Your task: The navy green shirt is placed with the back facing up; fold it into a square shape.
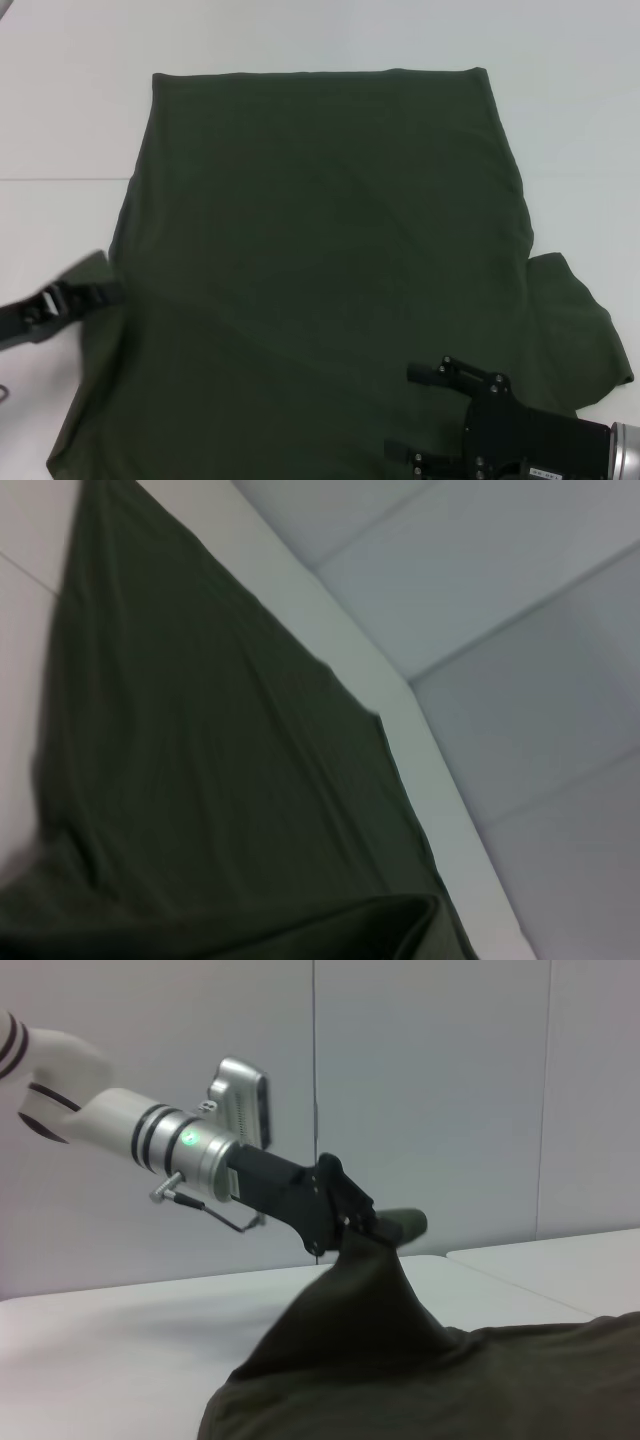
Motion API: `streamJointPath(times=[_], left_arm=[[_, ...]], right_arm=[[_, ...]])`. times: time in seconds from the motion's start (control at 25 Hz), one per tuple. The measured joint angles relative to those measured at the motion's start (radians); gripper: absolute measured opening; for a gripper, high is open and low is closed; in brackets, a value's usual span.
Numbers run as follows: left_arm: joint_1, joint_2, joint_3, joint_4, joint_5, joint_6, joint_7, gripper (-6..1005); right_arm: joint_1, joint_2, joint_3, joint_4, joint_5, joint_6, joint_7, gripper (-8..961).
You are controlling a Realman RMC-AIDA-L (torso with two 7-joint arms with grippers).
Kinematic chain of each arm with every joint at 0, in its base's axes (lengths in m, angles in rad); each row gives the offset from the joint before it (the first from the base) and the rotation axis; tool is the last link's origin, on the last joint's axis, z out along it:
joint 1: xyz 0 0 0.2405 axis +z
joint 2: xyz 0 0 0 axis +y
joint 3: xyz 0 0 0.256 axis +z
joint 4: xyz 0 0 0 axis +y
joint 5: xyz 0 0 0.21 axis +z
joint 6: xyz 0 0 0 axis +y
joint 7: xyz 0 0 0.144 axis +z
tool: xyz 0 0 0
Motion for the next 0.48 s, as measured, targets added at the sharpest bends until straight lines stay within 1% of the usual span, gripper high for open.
streamJointPath(times=[0.28, 0.48], left_arm=[[-0.014, -0.034, 0.132, 0.006, 0.0, -0.023, 0.029, 2], [-0.007, -0.052, 0.151, 0.008, 0.0, -0.068, 0.039, 2]], right_arm=[[-0.001, 0.0, 0.0, 0.003, 0.0, -0.006, 0.0, 896], [-0.001, 0.0, 0.0, 0.003, 0.0, -0.016, 0.0, 896]])
